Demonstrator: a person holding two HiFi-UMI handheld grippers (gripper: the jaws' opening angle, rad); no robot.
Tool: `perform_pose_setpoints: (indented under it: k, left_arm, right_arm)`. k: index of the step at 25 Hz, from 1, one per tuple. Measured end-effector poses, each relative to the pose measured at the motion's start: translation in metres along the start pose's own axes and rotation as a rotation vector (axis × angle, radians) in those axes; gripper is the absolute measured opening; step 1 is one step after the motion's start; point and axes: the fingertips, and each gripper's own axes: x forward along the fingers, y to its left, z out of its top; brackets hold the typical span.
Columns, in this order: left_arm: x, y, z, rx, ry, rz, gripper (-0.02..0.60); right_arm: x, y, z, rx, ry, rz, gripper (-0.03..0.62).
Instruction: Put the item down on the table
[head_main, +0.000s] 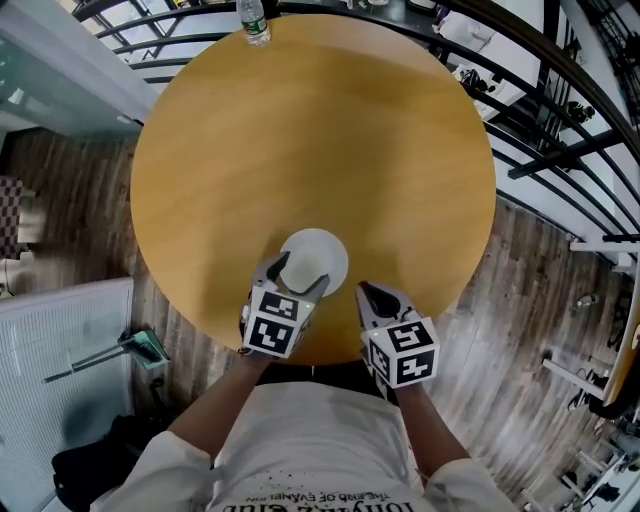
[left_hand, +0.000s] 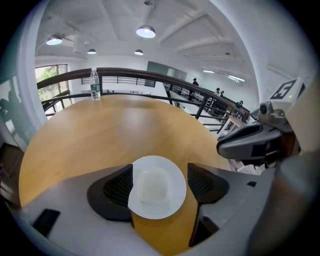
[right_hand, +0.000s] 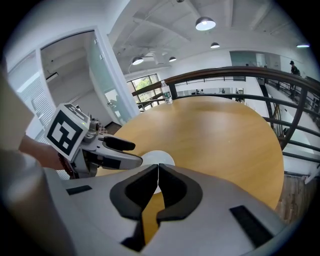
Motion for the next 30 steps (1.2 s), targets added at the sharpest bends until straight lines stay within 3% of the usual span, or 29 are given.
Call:
perform_pose_setpoints:
  k: [6,9,19,30]
  left_arm:
    - [-0.047,-0.012,0.008,0.001,-0.071,-0.042,0.350]
    - [-0.073,-0.015,0.010,-0.003,-0.108,-0.036,0.309]
    - [-0.133,-0.017,0.013,-0.007,-0.215,0.032,0.036]
    - [-0.152,-0.019,0.015,0.034,-0.238,0.027,0.023]
  right_arm:
    - [-0.012,0.017,0.014,-0.034,-0.033,0.010,0.026]
    - [-0.021,0.026,0.022,-0.049,-0.055,0.014,0.026]
    - [-0.048,0.058,0.027,-0.072,-0.095,0.023,0.026]
    - [-0.056,0.080,0.044,-0.091,-0.148,0.049,0.026]
